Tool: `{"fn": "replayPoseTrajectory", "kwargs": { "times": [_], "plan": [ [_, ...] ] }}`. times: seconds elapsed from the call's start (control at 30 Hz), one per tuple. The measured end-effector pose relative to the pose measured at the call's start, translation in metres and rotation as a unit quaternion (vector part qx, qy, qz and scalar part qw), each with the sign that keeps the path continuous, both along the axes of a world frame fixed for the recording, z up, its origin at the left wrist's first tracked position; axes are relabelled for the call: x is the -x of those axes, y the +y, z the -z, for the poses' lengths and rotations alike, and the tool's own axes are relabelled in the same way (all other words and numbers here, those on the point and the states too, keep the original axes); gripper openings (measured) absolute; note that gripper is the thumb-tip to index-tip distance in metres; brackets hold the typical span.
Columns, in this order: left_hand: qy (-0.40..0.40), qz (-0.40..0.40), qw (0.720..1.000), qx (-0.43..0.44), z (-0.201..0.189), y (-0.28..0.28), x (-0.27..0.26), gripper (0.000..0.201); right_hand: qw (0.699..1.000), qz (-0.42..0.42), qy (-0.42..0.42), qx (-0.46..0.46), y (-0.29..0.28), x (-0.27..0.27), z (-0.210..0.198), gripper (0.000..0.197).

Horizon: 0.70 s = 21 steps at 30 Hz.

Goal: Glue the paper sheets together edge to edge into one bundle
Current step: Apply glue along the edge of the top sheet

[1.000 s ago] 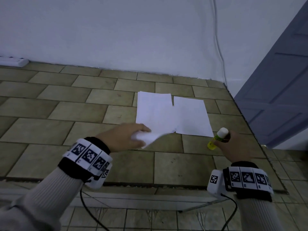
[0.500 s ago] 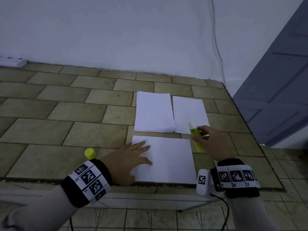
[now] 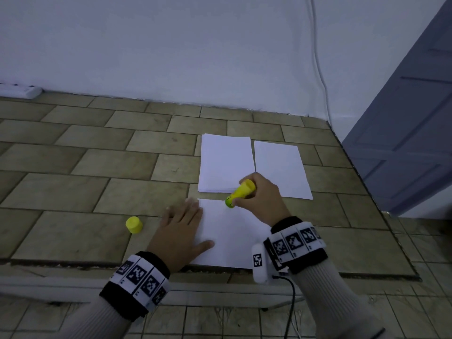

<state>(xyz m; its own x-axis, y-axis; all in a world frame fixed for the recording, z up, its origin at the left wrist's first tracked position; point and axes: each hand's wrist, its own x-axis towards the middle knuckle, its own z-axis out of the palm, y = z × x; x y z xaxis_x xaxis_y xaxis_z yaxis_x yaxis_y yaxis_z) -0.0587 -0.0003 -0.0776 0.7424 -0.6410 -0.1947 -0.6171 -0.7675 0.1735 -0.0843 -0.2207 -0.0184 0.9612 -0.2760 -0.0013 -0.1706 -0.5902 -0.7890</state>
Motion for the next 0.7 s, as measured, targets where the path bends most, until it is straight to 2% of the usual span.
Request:
{"fn": "replayPoseTrajectory", "kwargs": {
  "times": [0.13, 0.27, 0.43, 0.7],
  "plan": [
    [-0.031, 0.004, 0.998, 0.053, 0.016, 0.007, -0.002, 0.110, 1.000, -0.021, -0.008, 0.008, 0.025, -0.019, 0.002, 0.027],
    [-0.059, 0.014, 0.995, 0.077, 0.024, 0.009, -0.004, 0.102, 0.994, -0.082, -0.016, 0.068, 0.047, -0.033, 0.007, 0.025],
    [-0.061, 0.001, 0.992, 0.113, 0.030, 0.010, -0.005, 0.105, 0.989, -0.115, -0.013, 0.094, 0.060, -0.043, 0.011, 0.027],
    [-0.065, -0.004, 0.992, 0.110, 0.033, 0.009, -0.005, 0.109, 0.981, -0.125, 0.010, 0.145, 0.055, -0.042, 0.010, 0.027]
  ]
}}
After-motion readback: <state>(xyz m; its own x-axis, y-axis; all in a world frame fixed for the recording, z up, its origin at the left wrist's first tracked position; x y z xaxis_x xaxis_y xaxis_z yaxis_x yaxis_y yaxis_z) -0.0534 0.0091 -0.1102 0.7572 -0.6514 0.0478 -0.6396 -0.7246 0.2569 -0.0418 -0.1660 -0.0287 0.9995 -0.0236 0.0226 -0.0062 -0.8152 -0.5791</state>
